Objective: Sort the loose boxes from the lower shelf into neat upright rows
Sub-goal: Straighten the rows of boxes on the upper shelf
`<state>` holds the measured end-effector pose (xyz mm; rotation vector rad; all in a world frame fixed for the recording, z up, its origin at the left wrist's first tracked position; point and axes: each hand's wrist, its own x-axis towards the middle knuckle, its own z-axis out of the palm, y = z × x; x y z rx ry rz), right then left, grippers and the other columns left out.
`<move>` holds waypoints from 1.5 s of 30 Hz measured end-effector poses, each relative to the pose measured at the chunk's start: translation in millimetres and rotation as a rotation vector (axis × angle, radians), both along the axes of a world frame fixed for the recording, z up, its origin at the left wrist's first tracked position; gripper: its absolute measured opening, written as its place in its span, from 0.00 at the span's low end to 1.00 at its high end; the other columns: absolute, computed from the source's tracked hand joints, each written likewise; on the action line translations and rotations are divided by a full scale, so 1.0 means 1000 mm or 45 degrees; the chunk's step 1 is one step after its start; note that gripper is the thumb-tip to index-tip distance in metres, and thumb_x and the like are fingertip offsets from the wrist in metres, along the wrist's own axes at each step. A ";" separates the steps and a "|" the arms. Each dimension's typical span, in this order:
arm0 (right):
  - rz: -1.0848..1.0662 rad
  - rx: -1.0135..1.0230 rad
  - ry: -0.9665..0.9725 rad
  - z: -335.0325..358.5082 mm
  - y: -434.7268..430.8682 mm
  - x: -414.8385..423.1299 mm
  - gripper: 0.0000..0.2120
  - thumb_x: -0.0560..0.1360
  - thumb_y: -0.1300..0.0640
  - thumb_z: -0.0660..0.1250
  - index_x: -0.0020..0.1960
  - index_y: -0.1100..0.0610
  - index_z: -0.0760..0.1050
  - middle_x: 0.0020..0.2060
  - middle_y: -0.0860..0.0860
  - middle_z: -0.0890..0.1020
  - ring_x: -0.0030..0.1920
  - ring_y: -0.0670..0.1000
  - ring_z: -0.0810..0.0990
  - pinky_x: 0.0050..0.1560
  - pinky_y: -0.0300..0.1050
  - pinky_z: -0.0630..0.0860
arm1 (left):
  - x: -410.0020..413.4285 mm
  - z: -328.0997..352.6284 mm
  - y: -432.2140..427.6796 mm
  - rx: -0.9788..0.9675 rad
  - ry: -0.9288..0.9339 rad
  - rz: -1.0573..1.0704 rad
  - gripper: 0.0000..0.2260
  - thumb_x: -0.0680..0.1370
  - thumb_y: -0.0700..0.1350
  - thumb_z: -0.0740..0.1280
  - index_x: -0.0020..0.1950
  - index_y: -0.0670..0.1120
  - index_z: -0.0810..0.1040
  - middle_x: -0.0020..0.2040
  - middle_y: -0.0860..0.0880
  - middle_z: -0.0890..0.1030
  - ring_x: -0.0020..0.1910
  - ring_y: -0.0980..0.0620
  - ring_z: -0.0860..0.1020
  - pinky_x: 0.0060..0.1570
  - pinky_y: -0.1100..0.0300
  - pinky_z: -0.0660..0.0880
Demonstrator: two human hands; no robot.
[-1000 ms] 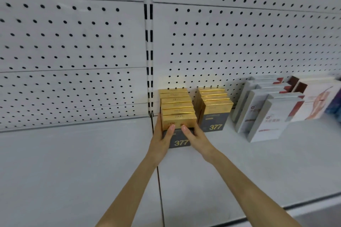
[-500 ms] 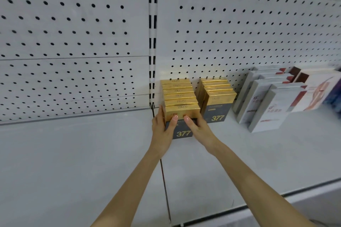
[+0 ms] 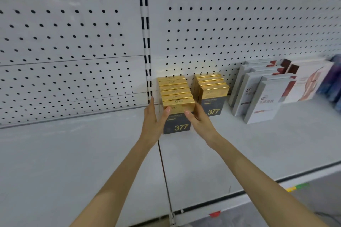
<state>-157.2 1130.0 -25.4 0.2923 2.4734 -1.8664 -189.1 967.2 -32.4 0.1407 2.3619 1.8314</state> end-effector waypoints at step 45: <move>0.460 -0.277 0.097 -0.002 0.361 -0.047 0.42 0.68 0.25 0.59 0.76 0.36 0.47 0.72 0.30 0.63 0.72 0.35 0.62 0.63 0.30 0.68 | -0.008 0.022 0.310 0.494 -0.146 -0.116 0.47 0.66 0.69 0.69 0.77 0.59 0.48 0.67 0.58 0.74 0.64 0.54 0.75 0.52 0.57 0.78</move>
